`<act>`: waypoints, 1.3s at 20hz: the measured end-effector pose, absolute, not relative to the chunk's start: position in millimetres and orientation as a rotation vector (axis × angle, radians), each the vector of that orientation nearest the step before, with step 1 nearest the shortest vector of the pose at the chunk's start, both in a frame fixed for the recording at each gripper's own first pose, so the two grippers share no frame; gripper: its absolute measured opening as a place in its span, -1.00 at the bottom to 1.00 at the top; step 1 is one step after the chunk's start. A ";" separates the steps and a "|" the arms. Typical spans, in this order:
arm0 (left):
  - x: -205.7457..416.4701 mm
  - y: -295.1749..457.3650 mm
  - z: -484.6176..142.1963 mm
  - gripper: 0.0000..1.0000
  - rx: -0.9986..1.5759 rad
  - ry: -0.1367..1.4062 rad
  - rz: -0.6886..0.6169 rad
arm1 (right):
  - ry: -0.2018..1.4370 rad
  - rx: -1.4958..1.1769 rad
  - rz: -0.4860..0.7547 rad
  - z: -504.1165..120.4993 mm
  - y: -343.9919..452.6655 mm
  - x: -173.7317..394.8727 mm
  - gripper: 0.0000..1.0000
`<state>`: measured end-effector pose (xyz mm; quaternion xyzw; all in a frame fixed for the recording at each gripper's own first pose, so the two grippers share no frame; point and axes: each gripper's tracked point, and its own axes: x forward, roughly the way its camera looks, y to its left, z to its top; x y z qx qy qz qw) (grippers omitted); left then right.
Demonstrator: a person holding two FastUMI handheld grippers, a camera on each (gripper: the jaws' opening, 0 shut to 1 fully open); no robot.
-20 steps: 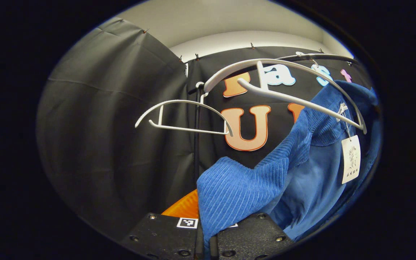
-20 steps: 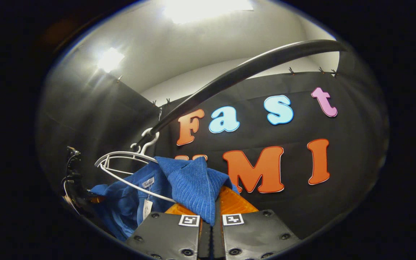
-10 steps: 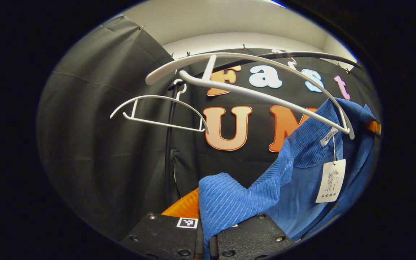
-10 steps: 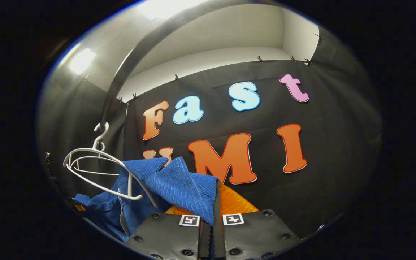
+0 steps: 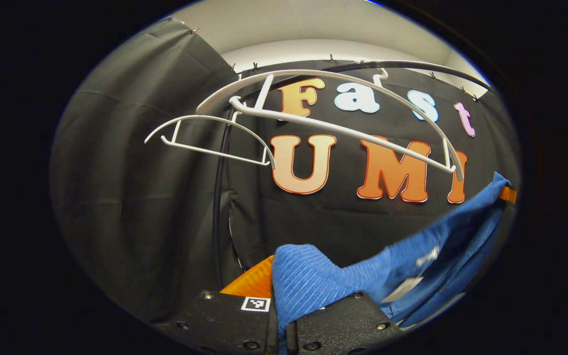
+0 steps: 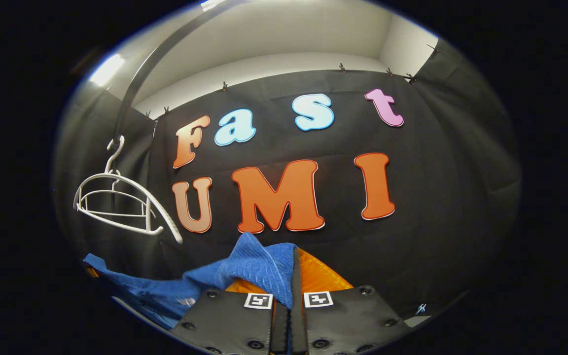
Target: Grasp the clothes on the hanger with both hands and then place them into the laundry hamper below.
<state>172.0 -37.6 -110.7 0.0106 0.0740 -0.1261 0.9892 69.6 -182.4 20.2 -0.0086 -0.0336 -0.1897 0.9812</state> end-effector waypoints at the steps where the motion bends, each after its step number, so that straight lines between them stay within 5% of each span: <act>1: 163.0 -35.9 -110.8 -0.85 0.007 0.155 -0.245 | -0.060 -0.008 -0.370 16.3 -179.8 64.6 -0.81; 8: 122.8 -41.5 -97.7 -0.85 0.054 0.144 -0.245 | -0.012 0.005 -0.238 0.6 -143.5 58.8 -0.81; 19: 98.6 -121.1 -171.5 -0.87 -0.142 0.376 -0.420 | 0.251 0.106 0.215 -113.2 18.3 77.5 -0.80; 26: 71.3 -124.6 -297.3 -0.84 -0.160 0.676 -0.385 | 0.565 0.116 0.165 -255.7 7.8 62.3 -0.80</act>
